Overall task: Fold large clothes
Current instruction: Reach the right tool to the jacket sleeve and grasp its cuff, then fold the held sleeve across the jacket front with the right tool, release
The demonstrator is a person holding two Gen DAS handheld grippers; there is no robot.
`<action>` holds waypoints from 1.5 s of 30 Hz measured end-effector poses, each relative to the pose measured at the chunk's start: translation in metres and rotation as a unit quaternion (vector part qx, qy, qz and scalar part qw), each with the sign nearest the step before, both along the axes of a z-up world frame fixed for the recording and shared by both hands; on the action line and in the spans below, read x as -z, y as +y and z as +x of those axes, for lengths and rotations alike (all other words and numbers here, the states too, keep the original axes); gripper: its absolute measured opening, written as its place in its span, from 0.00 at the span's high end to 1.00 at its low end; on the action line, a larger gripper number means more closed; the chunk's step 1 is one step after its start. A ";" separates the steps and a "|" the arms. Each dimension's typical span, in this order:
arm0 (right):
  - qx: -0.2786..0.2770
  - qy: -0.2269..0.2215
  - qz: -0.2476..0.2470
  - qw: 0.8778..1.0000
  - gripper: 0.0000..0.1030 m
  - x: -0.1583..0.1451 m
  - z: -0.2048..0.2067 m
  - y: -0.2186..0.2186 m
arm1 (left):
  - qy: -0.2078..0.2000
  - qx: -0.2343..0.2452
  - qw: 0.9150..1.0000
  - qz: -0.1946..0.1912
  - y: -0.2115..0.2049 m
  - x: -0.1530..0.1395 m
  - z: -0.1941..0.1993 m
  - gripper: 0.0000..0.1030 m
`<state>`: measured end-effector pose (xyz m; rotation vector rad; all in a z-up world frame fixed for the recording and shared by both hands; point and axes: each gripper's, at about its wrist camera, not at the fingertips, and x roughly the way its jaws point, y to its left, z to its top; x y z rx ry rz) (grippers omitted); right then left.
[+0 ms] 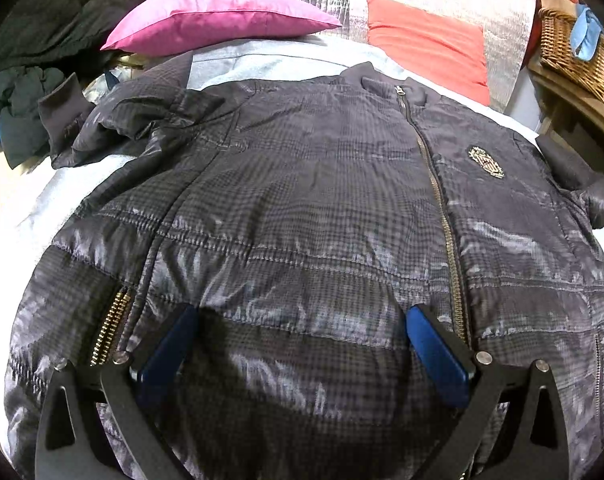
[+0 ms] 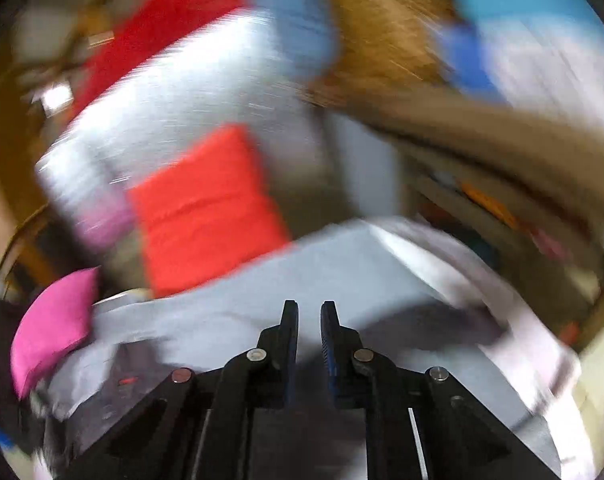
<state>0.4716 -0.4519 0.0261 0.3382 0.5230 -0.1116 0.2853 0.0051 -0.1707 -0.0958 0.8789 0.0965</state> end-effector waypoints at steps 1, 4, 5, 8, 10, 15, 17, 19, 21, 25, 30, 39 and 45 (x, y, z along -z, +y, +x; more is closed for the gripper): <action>-0.023 -0.012 -0.008 1.000 0.88 -0.013 0.000 0.023 | 0.000 0.000 1.000 -0.001 0.000 0.000 0.000 0.00; -0.124 -0.044 -0.019 0.991 0.87 -0.045 -0.005 0.120 | -0.002 0.000 1.000 -0.004 0.001 0.000 0.001 0.00; -0.162 -0.044 -0.010 0.986 0.86 -0.047 -0.007 0.149 | -0.002 0.000 1.000 -0.005 0.001 0.000 0.001 0.00; -0.225 -0.021 0.054 0.973 0.65 -0.023 -0.015 0.198 | -0.003 0.001 1.000 -0.010 0.002 -0.001 0.001 0.00; -0.224 0.009 0.113 0.968 0.04 0.011 -0.018 0.196 | -0.005 0.001 1.000 -0.014 0.003 -0.001 0.000 0.00; -0.121 0.036 0.236 0.964 0.04 0.076 -0.039 0.089 | -0.004 0.001 1.000 -0.009 0.002 -0.001 -0.002 0.00; -0.046 0.022 0.290 0.956 0.05 0.094 -0.048 0.014 | -0.004 0.000 1.000 -0.008 0.003 -0.001 -0.003 0.00; 0.022 0.008 0.338 0.941 0.06 0.113 -0.059 -0.053 | -0.005 0.000 1.000 -0.005 0.002 0.000 -0.002 0.00; 0.080 0.003 0.382 0.921 0.06 0.136 -0.066 -0.113 | -0.004 -0.001 1.000 0.002 0.000 0.000 -0.001 0.00; 0.112 0.013 0.451 0.885 0.12 0.178 -0.046 -0.175 | -0.004 -0.001 1.000 0.007 -0.002 0.001 0.001 0.00; 0.105 0.036 0.431 0.895 0.33 0.189 0.000 -0.182 | -0.005 -0.001 1.000 0.006 -0.003 0.002 0.002 0.00; 0.083 0.053 0.152 0.983 0.85 0.076 0.021 -0.117 | -0.008 -0.001 1.000 -0.003 -0.001 0.002 0.001 0.00; -0.064 -0.028 -0.003 0.998 0.85 -0.045 0.017 0.045 | -0.011 0.000 1.000 -0.012 0.002 0.001 0.001 0.00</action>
